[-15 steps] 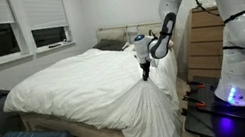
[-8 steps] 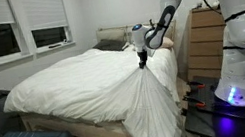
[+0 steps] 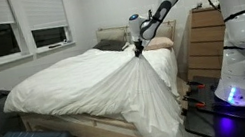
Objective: Uncover the right corner of the bed
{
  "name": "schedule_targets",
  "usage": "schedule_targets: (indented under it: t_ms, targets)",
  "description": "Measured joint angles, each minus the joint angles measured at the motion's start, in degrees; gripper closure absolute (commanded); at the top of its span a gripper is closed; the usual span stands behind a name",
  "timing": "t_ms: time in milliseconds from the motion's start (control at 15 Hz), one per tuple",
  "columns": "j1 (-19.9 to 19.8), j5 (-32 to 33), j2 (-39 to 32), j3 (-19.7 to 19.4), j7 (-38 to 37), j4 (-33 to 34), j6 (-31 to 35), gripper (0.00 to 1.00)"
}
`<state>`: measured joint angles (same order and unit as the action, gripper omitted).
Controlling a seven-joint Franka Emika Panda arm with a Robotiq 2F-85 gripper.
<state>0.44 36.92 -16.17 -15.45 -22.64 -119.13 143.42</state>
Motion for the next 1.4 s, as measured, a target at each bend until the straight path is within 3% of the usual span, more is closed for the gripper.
schedule_targets:
  t_ms: [533,867,1333,1400]
  targets:
    - [-4.48,-9.52,-4.94,0.18,9.67,16.61,-5.76,1.0]
    - [-6.16,-14.24,-10.26,0.17,10.96,27.98,-10.42,1.0]
    - [-11.21,-16.52,-15.57,-1.02,11.06,50.33,-15.01,1.0]
    - [-12.21,-17.47,-16.44,-0.98,11.6,53.22,-16.65,0.75]
